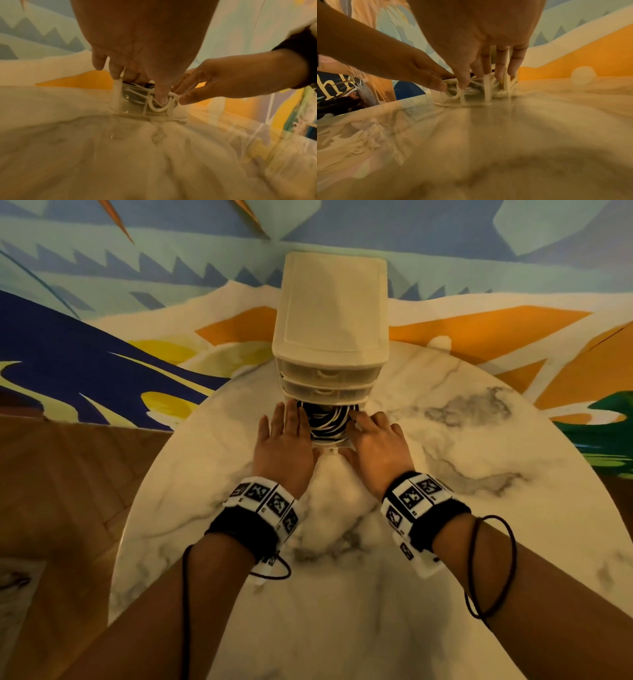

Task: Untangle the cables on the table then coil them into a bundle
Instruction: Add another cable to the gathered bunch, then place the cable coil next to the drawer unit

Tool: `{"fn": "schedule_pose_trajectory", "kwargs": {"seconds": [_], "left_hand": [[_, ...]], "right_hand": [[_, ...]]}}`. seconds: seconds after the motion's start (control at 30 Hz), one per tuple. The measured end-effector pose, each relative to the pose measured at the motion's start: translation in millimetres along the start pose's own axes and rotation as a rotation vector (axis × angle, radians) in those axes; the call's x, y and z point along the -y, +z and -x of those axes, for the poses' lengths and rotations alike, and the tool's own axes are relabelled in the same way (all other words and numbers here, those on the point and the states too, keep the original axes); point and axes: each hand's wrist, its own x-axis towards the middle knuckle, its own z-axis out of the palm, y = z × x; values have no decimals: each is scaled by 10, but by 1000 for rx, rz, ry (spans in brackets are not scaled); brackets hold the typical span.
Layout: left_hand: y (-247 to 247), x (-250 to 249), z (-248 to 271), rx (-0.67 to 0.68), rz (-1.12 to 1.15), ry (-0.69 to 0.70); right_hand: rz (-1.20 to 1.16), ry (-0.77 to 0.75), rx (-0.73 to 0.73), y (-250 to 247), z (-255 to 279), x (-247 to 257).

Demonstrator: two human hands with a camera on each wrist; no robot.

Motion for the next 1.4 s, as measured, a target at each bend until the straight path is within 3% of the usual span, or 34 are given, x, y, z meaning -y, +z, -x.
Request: {"fn": "schedule_pose_trajectory", "kwargs": {"seconds": [0.13,0.37,0.47,0.5,0.6,0.7,0.9,1.0,1.07,1.17,1.4], "left_hand": [[51,-112,198,-123,125,-5],[169,-38,71,-121,273,90],[134,36,183,-340,396,-12],[155,41,228,-346,446,-66],[257,14,230,-187,553,-98],[274,60,33,-159,596,-120],[174,64,-130,-153,563,-55],[127,39,-37,-328,472,30],[112,-9,-15,-363,349,82],[112,-75,-47,-289,241,71],[129,-92,-60,-272,245,67]], "right_hand": [[-7,13,12,-24,-23,27],[-154,81,-73,26,-134,26],[-380,161,-219,127,-66,13],[-445,204,-233,164,-51,7],[-542,330,-190,259,-71,-5],[-631,301,-220,313,-113,-4],[-697,257,-222,334,-215,2],[-702,246,-336,320,-186,-5],[-663,172,-358,321,-143,-2],[-601,99,-256,350,-129,23],[-489,76,-110,246,-135,4]]}}
